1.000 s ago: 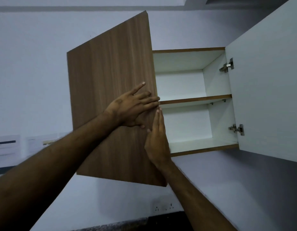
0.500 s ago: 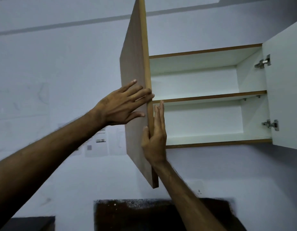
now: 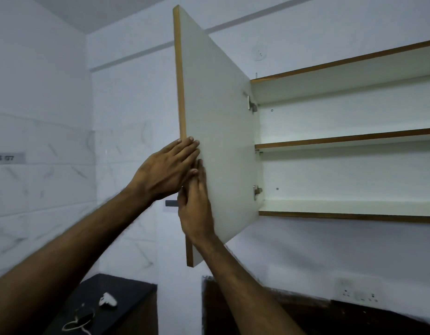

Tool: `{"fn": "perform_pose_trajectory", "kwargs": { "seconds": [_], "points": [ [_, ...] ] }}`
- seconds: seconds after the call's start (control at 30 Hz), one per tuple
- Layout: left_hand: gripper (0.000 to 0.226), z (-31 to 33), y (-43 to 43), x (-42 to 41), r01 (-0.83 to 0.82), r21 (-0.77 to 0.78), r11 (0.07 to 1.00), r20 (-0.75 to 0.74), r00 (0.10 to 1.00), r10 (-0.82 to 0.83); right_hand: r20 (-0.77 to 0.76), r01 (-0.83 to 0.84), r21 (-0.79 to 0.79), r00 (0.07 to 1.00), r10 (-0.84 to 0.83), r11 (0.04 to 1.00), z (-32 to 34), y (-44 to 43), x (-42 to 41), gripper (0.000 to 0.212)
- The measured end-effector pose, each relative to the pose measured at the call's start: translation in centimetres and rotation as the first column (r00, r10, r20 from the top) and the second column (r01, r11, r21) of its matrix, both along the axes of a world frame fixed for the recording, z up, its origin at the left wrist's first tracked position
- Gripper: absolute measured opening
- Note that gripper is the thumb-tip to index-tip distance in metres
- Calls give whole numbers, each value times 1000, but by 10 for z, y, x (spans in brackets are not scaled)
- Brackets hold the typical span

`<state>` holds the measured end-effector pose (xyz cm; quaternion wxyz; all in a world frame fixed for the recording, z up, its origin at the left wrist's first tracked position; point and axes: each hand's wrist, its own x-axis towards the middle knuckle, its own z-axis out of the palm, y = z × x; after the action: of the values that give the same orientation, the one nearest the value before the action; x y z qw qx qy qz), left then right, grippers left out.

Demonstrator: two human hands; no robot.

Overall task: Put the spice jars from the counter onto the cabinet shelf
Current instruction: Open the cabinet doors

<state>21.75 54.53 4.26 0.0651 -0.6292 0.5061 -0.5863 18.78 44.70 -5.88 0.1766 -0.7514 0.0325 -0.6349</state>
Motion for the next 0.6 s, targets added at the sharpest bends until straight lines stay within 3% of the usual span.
{"fn": "perform_pose_trajectory", "kwargs": {
  "seconds": [0.07, 0.23, 0.33, 0.43, 0.6],
  "points": [
    [69, -2, -5, 2, 3, -21, 1000, 4, 1000, -3, 9, -14, -36, 1000, 14, 999, -2, -7, 2, 67],
    [66, -22, -20, 1, -82, -88, 993, 3, 997, 82, -159, -107, -69, 983, 95, 992, -6, -24, -9, 73],
    [65, -33, -27, -8, -166, -122, 978, -19, 986, 165, -243, -85, -125, 968, 53, 988, -7, -32, -24, 70],
    [67, -46, -32, -22, -262, -124, 957, -56, 965, 257, -395, -68, -160, 919, -1, 985, -17, -43, -45, 70],
    [65, -91, -50, -46, -327, -43, 944, -86, 943, 323, -572, -67, -87, 820, 6, 994, -51, -58, -90, 75]
  ]
}}
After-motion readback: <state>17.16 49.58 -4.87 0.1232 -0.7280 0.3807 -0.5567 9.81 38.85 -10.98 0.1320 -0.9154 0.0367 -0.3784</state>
